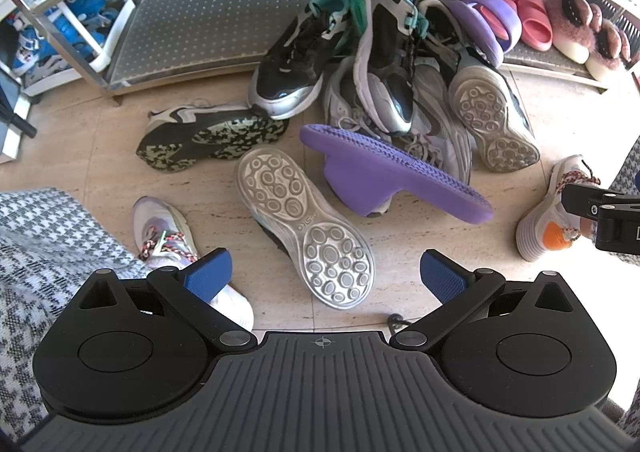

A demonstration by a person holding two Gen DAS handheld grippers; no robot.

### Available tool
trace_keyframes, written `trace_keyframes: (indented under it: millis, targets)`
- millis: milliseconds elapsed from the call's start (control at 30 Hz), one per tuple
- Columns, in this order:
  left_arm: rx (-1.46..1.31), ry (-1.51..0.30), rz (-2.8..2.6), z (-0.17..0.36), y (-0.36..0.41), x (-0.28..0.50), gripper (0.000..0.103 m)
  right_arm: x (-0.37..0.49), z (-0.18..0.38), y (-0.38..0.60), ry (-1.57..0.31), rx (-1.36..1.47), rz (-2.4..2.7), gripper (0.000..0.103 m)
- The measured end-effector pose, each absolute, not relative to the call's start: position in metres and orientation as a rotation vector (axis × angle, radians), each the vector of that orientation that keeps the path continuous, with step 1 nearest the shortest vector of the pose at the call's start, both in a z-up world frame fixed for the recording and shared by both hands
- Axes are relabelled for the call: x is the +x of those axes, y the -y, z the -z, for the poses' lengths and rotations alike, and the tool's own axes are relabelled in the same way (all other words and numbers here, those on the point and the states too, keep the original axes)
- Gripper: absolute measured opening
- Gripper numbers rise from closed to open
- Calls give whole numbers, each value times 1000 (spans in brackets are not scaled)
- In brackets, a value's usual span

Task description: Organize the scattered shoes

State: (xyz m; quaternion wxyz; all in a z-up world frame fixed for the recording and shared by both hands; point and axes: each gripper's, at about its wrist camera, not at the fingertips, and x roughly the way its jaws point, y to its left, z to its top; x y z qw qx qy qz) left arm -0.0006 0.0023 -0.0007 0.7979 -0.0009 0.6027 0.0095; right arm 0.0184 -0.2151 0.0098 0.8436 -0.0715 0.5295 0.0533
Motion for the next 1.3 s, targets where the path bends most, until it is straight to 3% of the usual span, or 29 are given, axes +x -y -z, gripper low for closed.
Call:
trace_keyframes:
  millis: [867,1300]
  targets:
    - [-22,-1380,-48,15,-12,10,102,19,-15,212,-1063,-118,-177,102]
    - [-132,-1151,-116,-35,-66,11,102,9,-48,212,-902,-93,-264,102]
